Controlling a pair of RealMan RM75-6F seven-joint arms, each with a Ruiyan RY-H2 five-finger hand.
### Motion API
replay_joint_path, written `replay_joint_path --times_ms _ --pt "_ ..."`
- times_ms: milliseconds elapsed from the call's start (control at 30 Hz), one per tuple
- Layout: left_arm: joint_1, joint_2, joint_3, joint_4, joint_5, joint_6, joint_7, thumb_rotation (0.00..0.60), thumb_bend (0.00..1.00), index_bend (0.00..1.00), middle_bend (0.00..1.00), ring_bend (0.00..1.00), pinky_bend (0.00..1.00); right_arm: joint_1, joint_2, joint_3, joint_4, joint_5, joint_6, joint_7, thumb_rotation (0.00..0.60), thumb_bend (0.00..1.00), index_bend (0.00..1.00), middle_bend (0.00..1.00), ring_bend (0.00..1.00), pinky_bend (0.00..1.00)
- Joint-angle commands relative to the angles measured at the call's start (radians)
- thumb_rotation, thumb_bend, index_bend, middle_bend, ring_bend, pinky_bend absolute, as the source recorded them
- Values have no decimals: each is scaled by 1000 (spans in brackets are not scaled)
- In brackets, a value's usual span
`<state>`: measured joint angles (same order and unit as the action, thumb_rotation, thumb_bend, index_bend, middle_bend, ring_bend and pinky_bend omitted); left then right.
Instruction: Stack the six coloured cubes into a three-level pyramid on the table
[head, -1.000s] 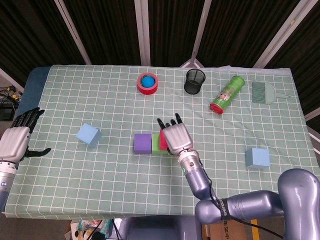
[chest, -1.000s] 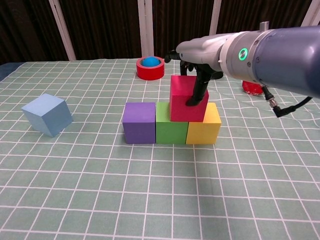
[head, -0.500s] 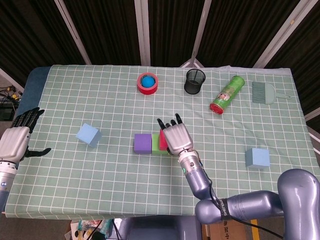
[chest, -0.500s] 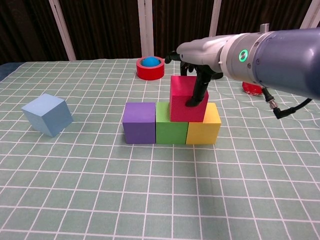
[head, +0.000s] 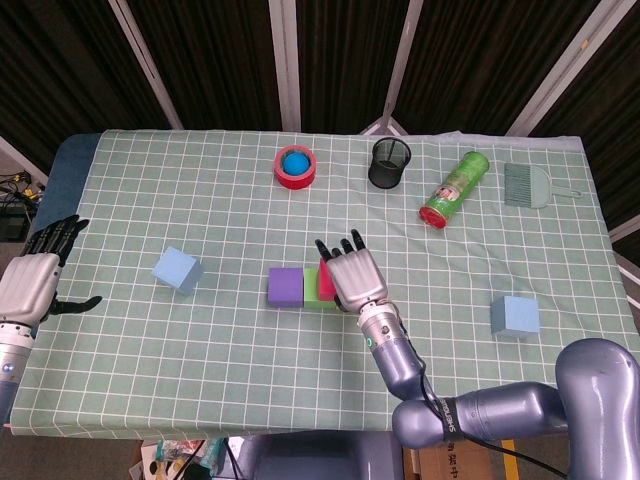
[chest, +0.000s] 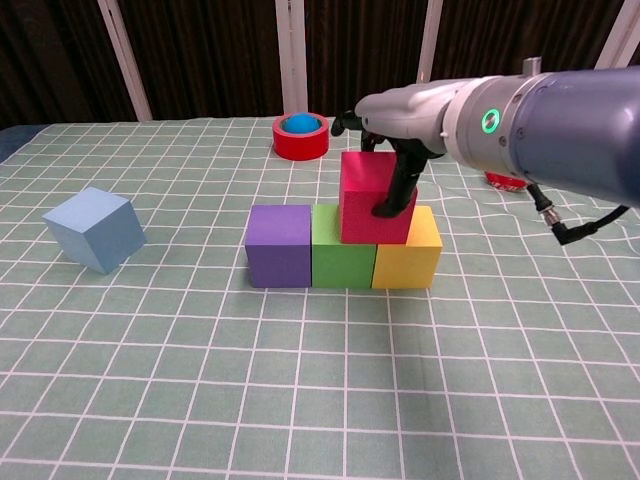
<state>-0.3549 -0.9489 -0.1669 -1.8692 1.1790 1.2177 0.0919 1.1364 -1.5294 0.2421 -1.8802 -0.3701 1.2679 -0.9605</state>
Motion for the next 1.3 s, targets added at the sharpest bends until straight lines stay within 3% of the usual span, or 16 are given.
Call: replay_joint_path --times_ms 33,400,733,1067,1300 --pt "0 0 0 0 0 0 0 600 103 0 0 0 62 0 2 0 -3 2 -1 -1 600 318 0 243 108 0" --pt "0 2 0 -2 -1 1 2 600 103 0 0 0 62 0 10 -4 -20 19 5 -9 600 318 0 20 0 0" --pt "1 5 1 -8 2 1 5 600 103 0 0 0 62 -20 55 -25 -120 31 77 -34 600 306 0 0 0 0" --pt "4 8 6 -23 18 10 9 600 103 0 0 0 62 -164 203 -155 -259 -143 190 43 600 306 0 0 0 0" --pt "11 12 6 -42 40 31 10 600 103 0 0 0 62 -316 345 -260 -264 -315 216 199 600 306 0 0 0 0"
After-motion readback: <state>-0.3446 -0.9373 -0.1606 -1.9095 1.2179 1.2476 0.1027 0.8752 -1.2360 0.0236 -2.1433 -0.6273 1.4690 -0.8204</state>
